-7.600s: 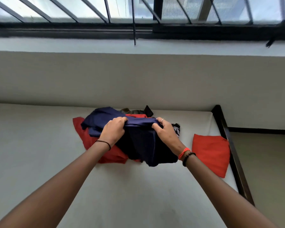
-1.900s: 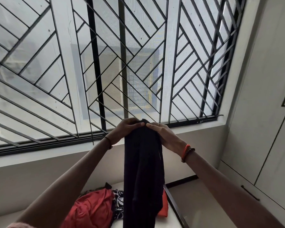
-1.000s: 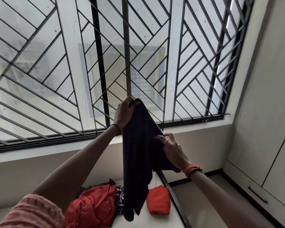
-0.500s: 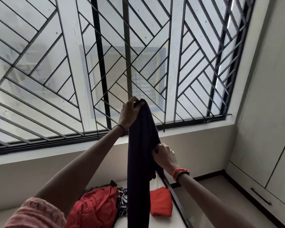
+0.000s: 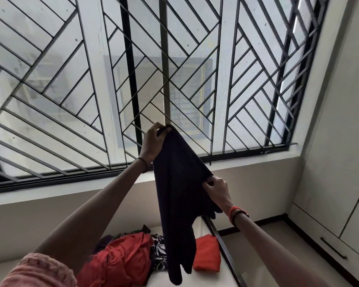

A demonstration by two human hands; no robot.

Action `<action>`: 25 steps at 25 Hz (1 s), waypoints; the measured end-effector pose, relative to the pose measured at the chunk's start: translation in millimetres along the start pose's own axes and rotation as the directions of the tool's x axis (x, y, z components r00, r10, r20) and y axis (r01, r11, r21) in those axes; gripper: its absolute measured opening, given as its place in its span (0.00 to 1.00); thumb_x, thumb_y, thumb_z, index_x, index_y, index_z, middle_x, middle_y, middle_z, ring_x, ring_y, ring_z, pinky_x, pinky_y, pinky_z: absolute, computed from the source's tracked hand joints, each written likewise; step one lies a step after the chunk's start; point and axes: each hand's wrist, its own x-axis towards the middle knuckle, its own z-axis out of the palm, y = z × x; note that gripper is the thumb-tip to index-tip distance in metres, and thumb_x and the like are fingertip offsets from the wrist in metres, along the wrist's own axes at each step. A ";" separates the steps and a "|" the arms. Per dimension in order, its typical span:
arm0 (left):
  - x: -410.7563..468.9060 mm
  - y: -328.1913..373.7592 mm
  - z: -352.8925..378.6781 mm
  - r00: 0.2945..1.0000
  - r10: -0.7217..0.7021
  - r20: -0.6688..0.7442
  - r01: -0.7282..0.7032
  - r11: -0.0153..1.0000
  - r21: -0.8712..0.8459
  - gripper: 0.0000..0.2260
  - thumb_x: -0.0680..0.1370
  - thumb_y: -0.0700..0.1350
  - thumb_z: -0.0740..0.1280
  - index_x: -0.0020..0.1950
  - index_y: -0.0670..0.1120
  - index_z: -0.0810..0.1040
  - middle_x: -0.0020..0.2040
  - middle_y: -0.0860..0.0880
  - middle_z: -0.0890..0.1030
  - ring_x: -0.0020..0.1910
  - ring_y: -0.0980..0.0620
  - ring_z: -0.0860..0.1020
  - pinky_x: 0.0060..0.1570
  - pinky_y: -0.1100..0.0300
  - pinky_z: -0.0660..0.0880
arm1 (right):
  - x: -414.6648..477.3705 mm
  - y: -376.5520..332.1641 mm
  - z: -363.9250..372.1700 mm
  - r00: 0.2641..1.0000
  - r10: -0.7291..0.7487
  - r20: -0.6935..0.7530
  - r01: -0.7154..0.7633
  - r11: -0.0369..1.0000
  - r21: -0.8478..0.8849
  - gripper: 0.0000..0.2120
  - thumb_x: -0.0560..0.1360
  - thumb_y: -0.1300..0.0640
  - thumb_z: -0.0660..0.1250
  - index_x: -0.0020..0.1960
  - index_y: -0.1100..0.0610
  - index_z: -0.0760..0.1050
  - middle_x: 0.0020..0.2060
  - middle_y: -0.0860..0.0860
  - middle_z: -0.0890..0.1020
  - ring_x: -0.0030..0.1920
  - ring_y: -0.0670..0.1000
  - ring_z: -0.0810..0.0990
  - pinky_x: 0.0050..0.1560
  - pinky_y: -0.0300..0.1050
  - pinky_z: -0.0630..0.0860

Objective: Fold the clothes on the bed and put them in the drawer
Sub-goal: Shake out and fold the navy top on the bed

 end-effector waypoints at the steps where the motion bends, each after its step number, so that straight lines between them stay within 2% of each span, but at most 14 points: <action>1: 0.7 -2.4 -2.7 1.000 -0.008 -0.002 0.008 1.000 0.011 0.10 0.77 0.48 0.68 0.49 0.41 0.77 0.42 0.48 0.79 0.43 0.50 0.77 0.40 0.62 0.66 | 1.3 0.4 -1.5 1.000 -0.011 -0.010 0.012 1.000 0.012 0.07 0.73 0.58 0.67 0.42 0.63 0.78 0.37 0.57 0.81 0.40 0.56 0.79 0.42 0.49 0.74; 4: 5.5 -14.3 -13.6 0.999 -0.045 -0.024 0.047 0.996 0.075 0.10 0.77 0.52 0.67 0.49 0.46 0.77 0.44 0.48 0.80 0.47 0.47 0.78 0.43 0.58 0.70 | 4.6 3.6 -7.9 0.995 -0.099 0.022 0.099 0.995 -0.002 0.06 0.72 0.59 0.69 0.45 0.62 0.79 0.39 0.55 0.81 0.40 0.53 0.78 0.44 0.47 0.74; 7: 6.0 -31.1 -25.9 0.992 -0.116 -0.049 0.122 0.982 0.144 0.12 0.77 0.55 0.66 0.52 0.47 0.78 0.52 0.46 0.82 0.52 0.46 0.78 0.47 0.54 0.73 | 8.9 11.2 -19.8 0.985 -0.159 0.068 0.163 0.985 -0.053 0.04 0.72 0.61 0.69 0.46 0.61 0.79 0.39 0.52 0.81 0.41 0.51 0.78 0.44 0.42 0.72; 12: -8.3 -73.5 -30.4 0.974 -0.220 0.048 0.212 0.967 0.143 0.13 0.78 0.47 0.67 0.54 0.38 0.78 0.52 0.40 0.81 0.53 0.43 0.78 0.47 0.59 0.68 | 11.9 7.9 -27.2 0.994 -0.106 0.012 0.104 0.990 0.090 0.06 0.80 0.61 0.58 0.51 0.59 0.73 0.41 0.54 0.79 0.43 0.53 0.77 0.43 0.44 0.70; 16: -20.3 -92.5 -25.9 0.936 -0.339 0.100 0.325 0.937 0.132 0.12 0.82 0.43 0.60 0.56 0.34 0.74 0.53 0.35 0.79 0.55 0.38 0.76 0.48 0.56 0.66 | 8.0 6.4 -15.9 0.993 -0.119 0.004 0.117 0.981 0.156 0.06 0.83 0.59 0.53 0.52 0.57 0.69 0.39 0.55 0.79 0.40 0.55 0.77 0.39 0.47 0.71; 18: -23.8 -102.1 -24.6 0.898 -0.415 0.148 0.401 0.909 0.111 0.15 0.82 0.46 0.57 0.55 0.34 0.73 0.48 0.37 0.77 0.52 0.37 0.75 0.46 0.55 0.66 | 6.7 8.4 -9.8 0.989 -0.138 0.058 0.131 0.985 0.116 0.09 0.82 0.53 0.57 0.55 0.58 0.70 0.44 0.55 0.80 0.43 0.53 0.78 0.45 0.50 0.74; 20: -28.8 -105.1 -27.1 0.846 -0.474 0.243 0.468 0.880 0.086 0.20 0.82 0.54 0.56 0.53 0.36 0.73 0.41 0.44 0.73 0.41 0.45 0.74 0.43 0.55 0.66 | 7.6 12.7 -8.7 0.971 -0.153 0.184 0.150 0.988 0.030 0.17 0.76 0.44 0.66 0.54 0.56 0.69 0.44 0.52 0.81 0.43 0.51 0.79 0.45 0.48 0.75; 21: -32.9 -103.9 -30.1 0.821 -0.476 0.315 0.474 0.876 0.087 0.22 0.80 0.59 0.57 0.49 0.39 0.74 0.39 0.46 0.72 0.37 0.49 0.72 0.42 0.57 0.66 | 9.6 16.1 -8.7 0.956 -0.161 0.244 0.164 0.986 0.008 0.20 0.72 0.43 0.70 0.53 0.55 0.69 0.43 0.50 0.80 0.42 0.50 0.79 0.44 0.45 0.76; 23: -42.4 -102.3 -34.8 0.780 -0.428 0.457 0.441 0.894 0.083 0.23 0.74 0.67 0.62 0.41 0.46 0.73 0.35 0.51 0.72 0.33 0.56 0.70 0.37 0.63 0.66 | 15.7 26.5 -7.8 0.930 -0.188 0.315 0.194 0.981 0.012 0.20 0.68 0.51 0.76 0.50 0.56 0.68 0.40 0.48 0.78 0.40 0.48 0.79 0.42 0.41 0.76; 25: -51.0 -112.4 -35.7 0.751 -0.392 0.530 0.407 0.908 0.095 0.20 0.69 0.63 0.71 0.45 0.49 0.72 0.38 0.53 0.75 0.35 0.60 0.73 0.36 0.67 0.68 | 21.2 39.4 -7.9 0.931 -0.202 0.304 0.209 0.978 0.008 0.16 0.68 0.59 0.77 0.46 0.57 0.69 0.36 0.47 0.77 0.38 0.48 0.76 0.41 0.36 0.73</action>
